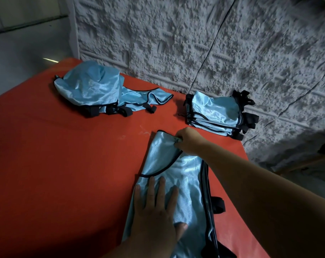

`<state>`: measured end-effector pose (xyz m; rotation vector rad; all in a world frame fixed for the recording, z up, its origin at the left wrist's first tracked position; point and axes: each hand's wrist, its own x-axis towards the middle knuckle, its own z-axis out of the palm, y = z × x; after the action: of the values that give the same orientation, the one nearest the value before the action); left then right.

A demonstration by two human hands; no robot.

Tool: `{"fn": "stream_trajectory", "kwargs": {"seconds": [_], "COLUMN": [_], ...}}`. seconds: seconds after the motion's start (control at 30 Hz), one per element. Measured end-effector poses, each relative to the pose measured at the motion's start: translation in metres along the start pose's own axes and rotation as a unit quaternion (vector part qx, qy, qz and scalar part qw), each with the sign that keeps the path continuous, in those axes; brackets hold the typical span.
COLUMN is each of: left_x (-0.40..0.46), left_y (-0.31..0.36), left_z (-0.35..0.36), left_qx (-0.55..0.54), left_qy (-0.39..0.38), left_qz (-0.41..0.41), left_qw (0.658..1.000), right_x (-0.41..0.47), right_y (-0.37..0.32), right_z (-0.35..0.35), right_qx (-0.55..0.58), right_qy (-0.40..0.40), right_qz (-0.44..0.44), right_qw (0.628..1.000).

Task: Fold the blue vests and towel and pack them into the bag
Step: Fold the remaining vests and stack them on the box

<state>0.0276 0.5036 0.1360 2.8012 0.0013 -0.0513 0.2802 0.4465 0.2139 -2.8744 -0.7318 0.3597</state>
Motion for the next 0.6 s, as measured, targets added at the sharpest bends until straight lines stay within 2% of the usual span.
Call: {"fn": "stream_trajectory", "kwargs": {"seconds": [0.17,0.3,0.37,0.47,0.53,0.6], "left_x": [0.001,0.001,0.002,0.003,0.003,0.003], "left_y": [-0.001,-0.002,-0.002,-0.001,-0.002,-0.002], "left_z": [-0.001,0.0,0.002,0.004,0.005,0.006], "left_qx": [-0.006,-0.004,-0.006,-0.011,-0.012,-0.01], "left_qy": [-0.01,0.009,0.001,0.011,0.024,0.032], "left_qz": [-0.006,-0.003,-0.004,-0.005,0.0,0.001], "left_qw": [1.0,1.0,1.0,1.0,1.0,0.999], "right_x": [0.003,0.002,0.002,0.002,0.002,0.002], "right_y": [0.003,0.009,0.014,0.019,0.02,0.019], "right_z": [-0.009,-0.021,-0.028,-0.037,-0.038,-0.038], "right_qx": [0.001,-0.003,0.035,0.101,0.076,0.06], "right_qy": [-0.005,-0.05,-0.063,-0.13,-0.155,-0.147], "right_qz": [0.005,0.02,0.035,0.069,0.08,0.086], "right_qw": [1.0,0.999,0.997,0.984,0.982,0.984]}}
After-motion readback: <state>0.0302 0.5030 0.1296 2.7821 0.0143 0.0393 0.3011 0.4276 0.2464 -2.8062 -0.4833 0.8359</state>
